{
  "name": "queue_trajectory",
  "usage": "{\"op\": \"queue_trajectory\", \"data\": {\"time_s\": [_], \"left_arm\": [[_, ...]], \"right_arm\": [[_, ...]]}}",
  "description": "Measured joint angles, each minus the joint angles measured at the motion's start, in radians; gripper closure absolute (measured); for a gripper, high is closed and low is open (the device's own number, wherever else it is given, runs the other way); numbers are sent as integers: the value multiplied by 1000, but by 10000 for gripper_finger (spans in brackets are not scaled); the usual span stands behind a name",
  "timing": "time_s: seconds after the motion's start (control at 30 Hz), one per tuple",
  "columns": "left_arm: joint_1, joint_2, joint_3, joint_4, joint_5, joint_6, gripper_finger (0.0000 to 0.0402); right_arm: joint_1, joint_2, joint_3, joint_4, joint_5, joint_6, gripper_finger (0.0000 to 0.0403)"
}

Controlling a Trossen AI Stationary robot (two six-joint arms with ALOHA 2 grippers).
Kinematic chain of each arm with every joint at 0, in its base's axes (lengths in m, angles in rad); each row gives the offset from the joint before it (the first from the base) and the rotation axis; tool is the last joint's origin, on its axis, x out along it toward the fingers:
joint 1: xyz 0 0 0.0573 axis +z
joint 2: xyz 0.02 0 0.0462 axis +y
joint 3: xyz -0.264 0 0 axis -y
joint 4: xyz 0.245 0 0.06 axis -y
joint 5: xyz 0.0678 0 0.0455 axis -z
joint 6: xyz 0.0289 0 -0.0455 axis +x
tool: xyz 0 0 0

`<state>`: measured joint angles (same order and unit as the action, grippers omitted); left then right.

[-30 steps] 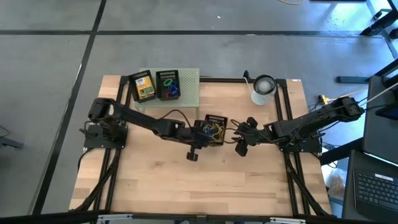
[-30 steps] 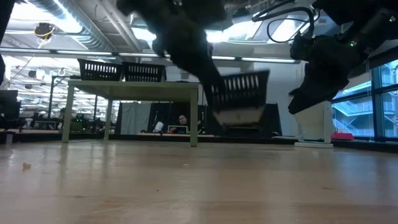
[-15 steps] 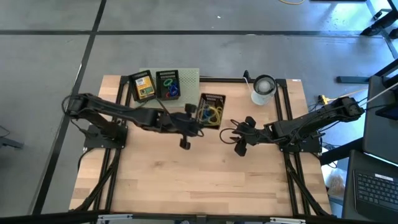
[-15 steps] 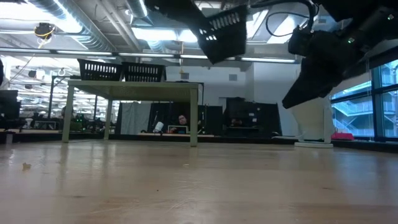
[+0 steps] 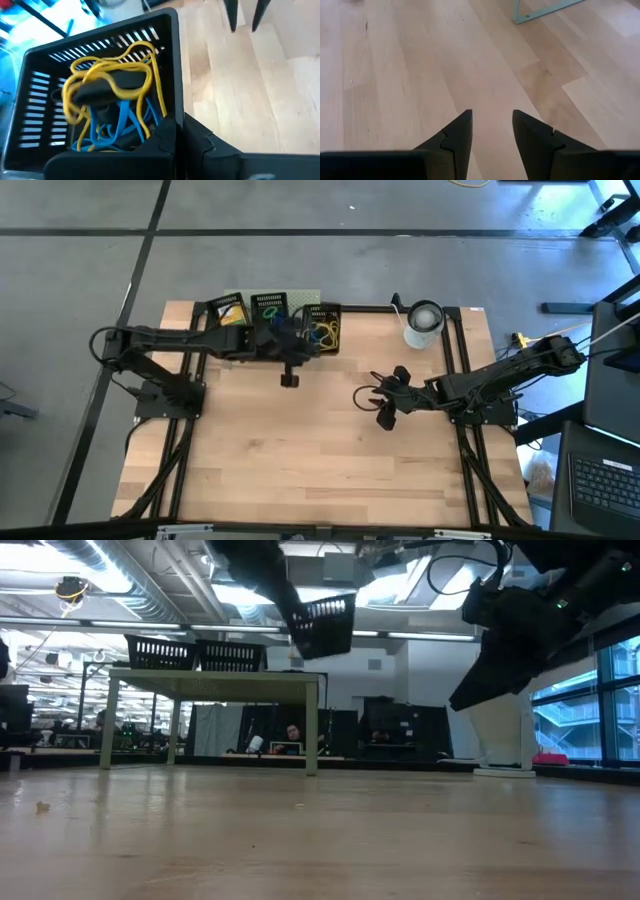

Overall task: Pick & Place Office Desk Supplies
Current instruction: Put the black bin on the shelf, then return to Home Position

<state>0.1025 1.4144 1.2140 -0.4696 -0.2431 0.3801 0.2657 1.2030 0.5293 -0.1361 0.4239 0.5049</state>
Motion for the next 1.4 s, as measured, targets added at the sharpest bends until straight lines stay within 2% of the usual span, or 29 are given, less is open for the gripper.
{"op": "queue_trajectory", "data": {"time_s": [0.3,0.47,0.73,0.87,1.23,1.4], "left_arm": [[157,3,0,-59,104,-48,397],[194,13,0,-122,139,-87,392],[195,12,0,-139,127,-62,388],[195,12,0,-142,85,-62,378],[180,9,0,-128,54,-79,304],[143,-13,6,-136,54,-80,284]], "right_arm": [[0,0,0,6,6,0,260],[0,0,0,16,6,-19,260],[0,0,0,21,6,-18,260],[0,0,0,21,6,-18,260],[0,0,0,21,6,-16,260],[0,0,0,21,6,-7,260]]}}
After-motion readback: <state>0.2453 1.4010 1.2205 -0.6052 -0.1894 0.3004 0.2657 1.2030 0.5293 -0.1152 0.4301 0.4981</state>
